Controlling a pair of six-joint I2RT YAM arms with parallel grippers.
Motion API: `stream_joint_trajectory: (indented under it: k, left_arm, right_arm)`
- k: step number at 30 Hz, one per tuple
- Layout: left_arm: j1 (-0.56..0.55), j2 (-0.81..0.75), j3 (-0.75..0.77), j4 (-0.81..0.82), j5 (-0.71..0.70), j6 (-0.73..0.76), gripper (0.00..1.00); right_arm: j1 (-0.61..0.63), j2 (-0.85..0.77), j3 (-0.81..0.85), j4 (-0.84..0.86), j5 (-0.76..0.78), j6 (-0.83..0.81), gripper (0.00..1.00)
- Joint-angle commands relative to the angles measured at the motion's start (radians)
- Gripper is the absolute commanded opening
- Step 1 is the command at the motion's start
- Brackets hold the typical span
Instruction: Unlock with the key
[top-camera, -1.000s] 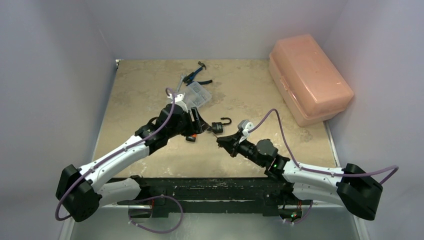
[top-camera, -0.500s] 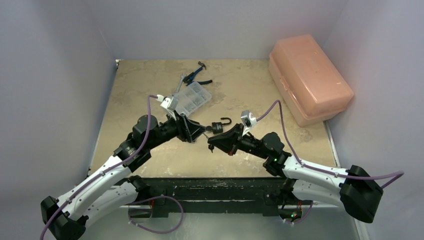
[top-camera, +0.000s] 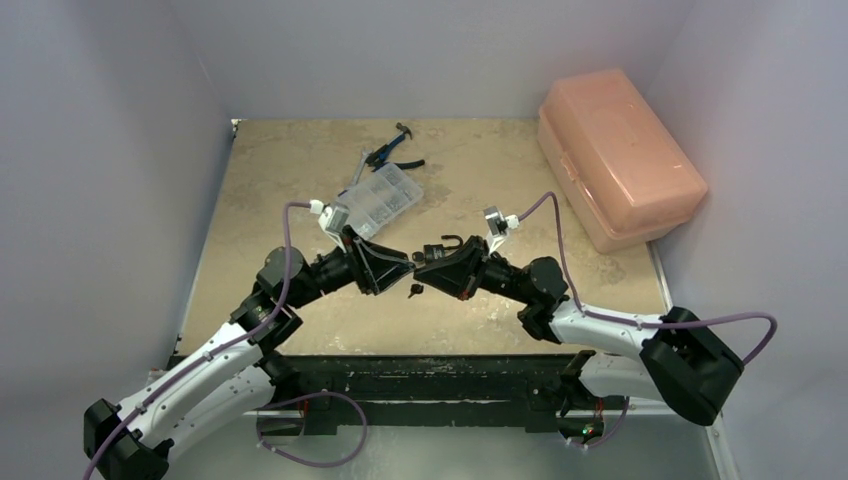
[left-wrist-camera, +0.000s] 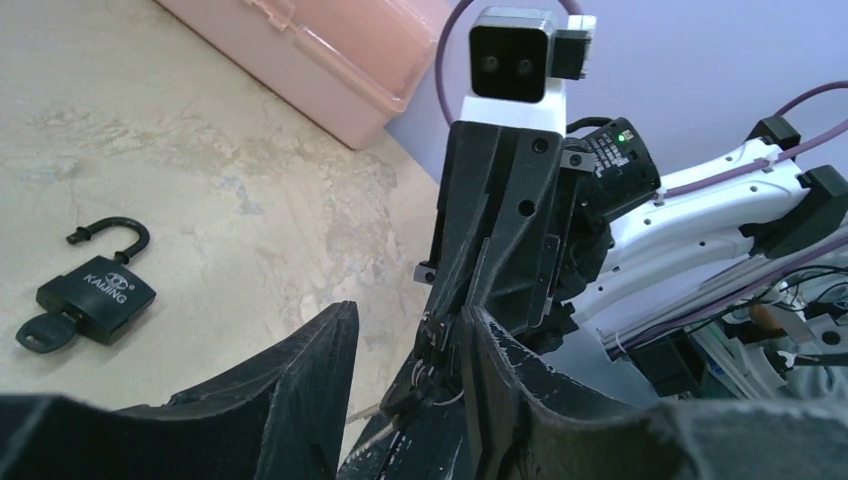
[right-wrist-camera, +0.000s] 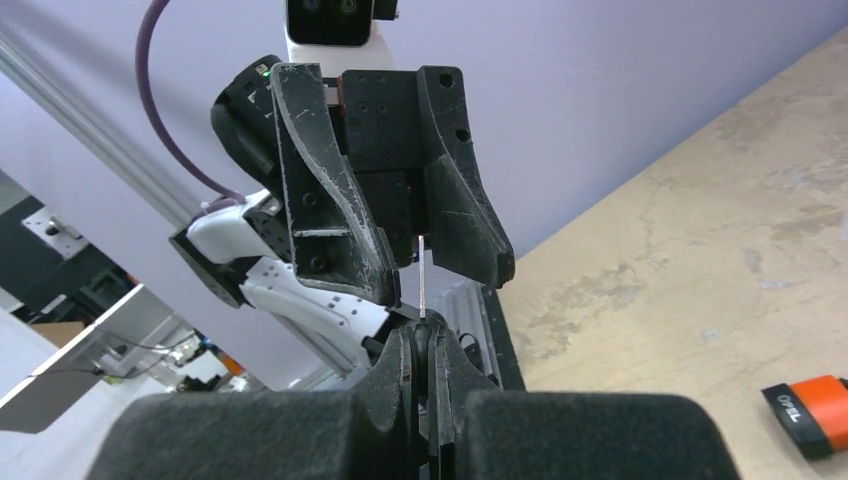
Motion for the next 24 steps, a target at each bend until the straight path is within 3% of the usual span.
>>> stream_joint_trajectory:
  k: [1, 5, 10, 18, 22, 24]
  left_arm:
    - [0.0, -0.004, -0.012, 0.132, 0.037, -0.03, 0.42]
    - [0.0, 0.0, -0.014, 0.147, 0.03, -0.031, 0.34]
    - [0.0, 0.011, -0.015, 0.163, 0.027, -0.037, 0.02]
    - [0.0, 0.024, -0.022, 0.154, 0.021, -0.04, 0.0]
    - [0.0, 0.031, 0.002, 0.094, -0.014, -0.04, 0.0]
    - [0.001, 0.037, 0.016, 0.059, -0.036, -0.038, 0.0]
  right_arm:
    - [-0.007, 0.025, 0.025, 0.148, -0.056, 0.083, 0.0]
    - [-0.007, 0.048, 0.028, 0.16, -0.061, 0.093, 0.0]
    - [-0.01, 0.07, 0.031, 0.189, -0.074, 0.111, 0.0]
    - [-0.012, 0.09, 0.039, 0.212, -0.078, 0.114, 0.0]
    - [-0.018, 0.102, 0.04, 0.205, -0.086, 0.112, 0.21]
    - [-0.027, 0.105, 0.045, 0.183, -0.093, 0.114, 0.41]
